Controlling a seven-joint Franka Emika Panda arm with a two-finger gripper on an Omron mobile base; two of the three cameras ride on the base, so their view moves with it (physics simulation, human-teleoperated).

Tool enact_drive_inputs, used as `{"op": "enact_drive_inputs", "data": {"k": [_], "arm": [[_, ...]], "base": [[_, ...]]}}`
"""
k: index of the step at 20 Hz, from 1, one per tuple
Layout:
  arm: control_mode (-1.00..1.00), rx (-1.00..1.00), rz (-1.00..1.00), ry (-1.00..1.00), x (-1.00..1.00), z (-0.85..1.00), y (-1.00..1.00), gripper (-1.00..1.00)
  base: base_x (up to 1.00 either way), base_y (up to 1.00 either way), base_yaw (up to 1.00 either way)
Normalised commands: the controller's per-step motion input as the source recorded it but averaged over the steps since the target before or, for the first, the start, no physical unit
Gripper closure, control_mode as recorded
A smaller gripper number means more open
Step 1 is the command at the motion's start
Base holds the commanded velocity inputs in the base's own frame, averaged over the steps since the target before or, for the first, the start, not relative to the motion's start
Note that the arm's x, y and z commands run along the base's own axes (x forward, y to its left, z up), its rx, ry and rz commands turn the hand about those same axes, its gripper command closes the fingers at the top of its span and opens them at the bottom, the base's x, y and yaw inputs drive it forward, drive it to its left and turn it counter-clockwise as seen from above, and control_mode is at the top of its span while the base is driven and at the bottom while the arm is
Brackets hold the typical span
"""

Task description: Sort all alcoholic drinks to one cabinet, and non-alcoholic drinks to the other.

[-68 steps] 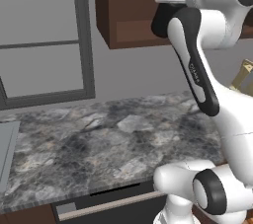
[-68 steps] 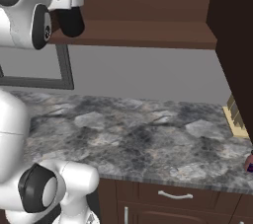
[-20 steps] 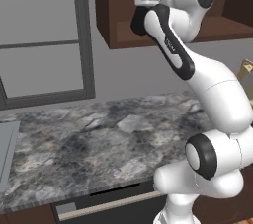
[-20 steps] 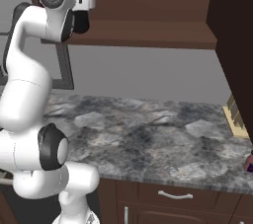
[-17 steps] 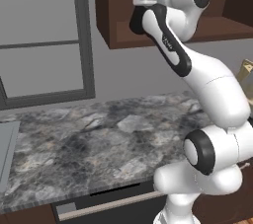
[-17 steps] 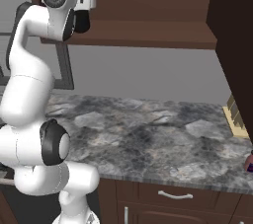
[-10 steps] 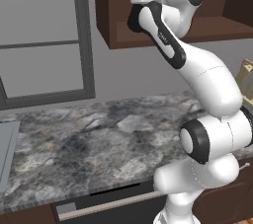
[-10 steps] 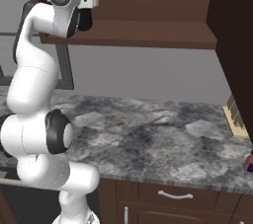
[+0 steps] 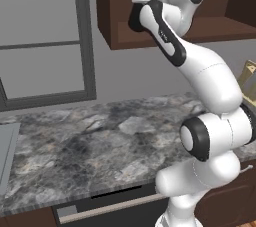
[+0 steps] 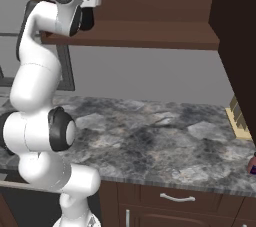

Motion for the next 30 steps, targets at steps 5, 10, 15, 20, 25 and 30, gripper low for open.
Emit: {"op": "enact_drive_inputs", "data": {"k": [5,10,15,20,25,30], "arm": [[-1.0,0.0,0.0,0.0,0.25,-0.17,0.0,-1.0],[-1.0,0.0,0.0,0.0,0.26,-0.18,0.03,-1.0],[-1.0,0.0,0.0,0.0,0.33,-0.03,0.08,-1.0],[-1.0,0.0,0.0,0.0,0.0,0.0,0.02,-1.0],[-1.0,0.0,0.0,-0.05,-0.59,0.0,0.0,-1.0],[-1.0,0.0,0.0,-0.09,-1.0,0.04,-0.02,-1.0]], "base": [[0.0,0.0,0.0],[0.0,0.0,0.0],[0.0,0.0,0.0],[0.0,0.0,0.0],[0.0,0.0,0.0],[0.0,0.0,0.0]]}}
